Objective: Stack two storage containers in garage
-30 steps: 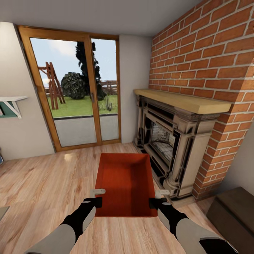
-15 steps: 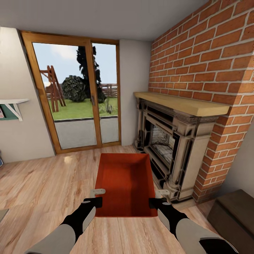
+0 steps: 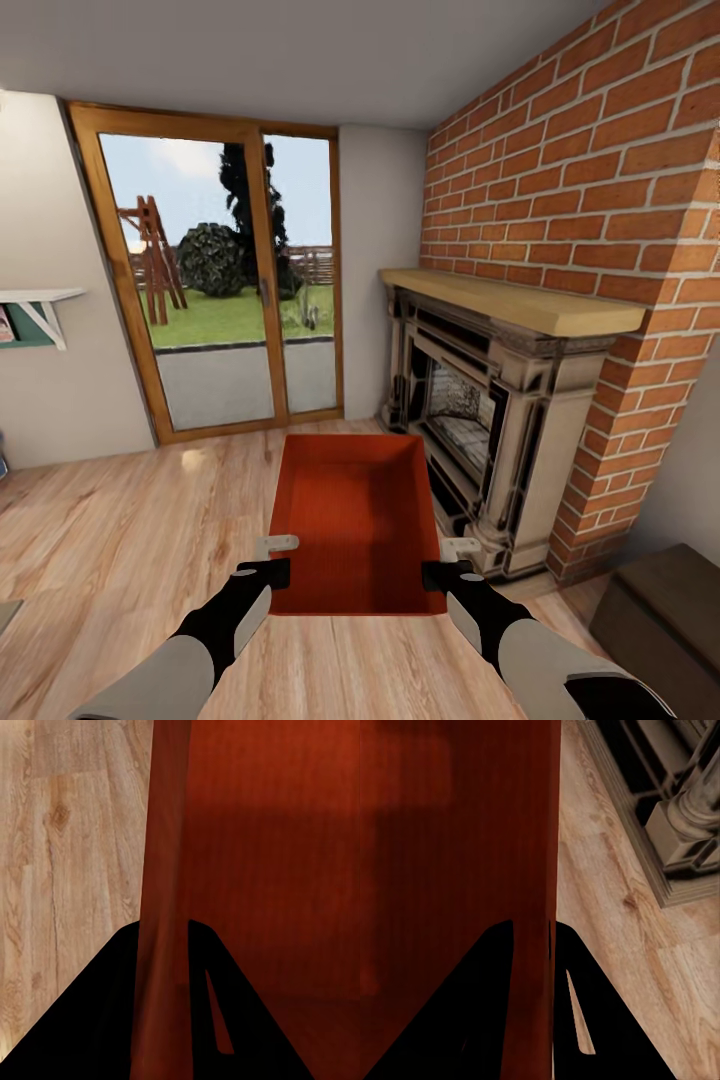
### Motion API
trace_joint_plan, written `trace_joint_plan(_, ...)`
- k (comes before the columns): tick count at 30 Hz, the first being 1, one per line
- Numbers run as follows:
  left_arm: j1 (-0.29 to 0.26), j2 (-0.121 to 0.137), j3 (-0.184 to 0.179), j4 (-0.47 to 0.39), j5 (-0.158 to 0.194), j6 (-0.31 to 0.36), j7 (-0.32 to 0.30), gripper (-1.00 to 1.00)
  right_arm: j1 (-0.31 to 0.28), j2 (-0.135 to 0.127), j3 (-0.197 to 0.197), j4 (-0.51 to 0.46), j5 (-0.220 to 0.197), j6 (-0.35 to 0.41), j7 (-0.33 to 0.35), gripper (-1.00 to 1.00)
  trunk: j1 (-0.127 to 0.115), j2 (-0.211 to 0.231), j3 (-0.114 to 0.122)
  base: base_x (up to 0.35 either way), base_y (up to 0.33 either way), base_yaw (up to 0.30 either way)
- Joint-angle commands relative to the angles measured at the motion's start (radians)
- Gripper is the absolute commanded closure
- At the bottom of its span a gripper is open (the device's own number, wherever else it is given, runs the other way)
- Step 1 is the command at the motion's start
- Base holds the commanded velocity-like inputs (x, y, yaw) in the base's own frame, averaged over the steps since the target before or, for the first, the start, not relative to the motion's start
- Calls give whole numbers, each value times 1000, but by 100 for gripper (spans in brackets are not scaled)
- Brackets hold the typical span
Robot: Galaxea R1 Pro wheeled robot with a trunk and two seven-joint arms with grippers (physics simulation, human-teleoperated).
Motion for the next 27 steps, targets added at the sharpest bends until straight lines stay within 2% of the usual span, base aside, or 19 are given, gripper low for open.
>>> trace_joint_plan(1,0,-4,-4,-7,6,4,5,100,1,4,6,3,-9,3,2,100,0,-1,1,0,0,0)
trace_joint_plan(17,0,-4,-4,-7,6,4,5,100,1,4,6,3,-9,3,3,100,0,-1,26,0,0,0)
trace_joint_plan(27,0,-4,-4,-7,6,4,5,100,1,4,6,3,-9,3,3,100,0,-1,27,0,0,0)
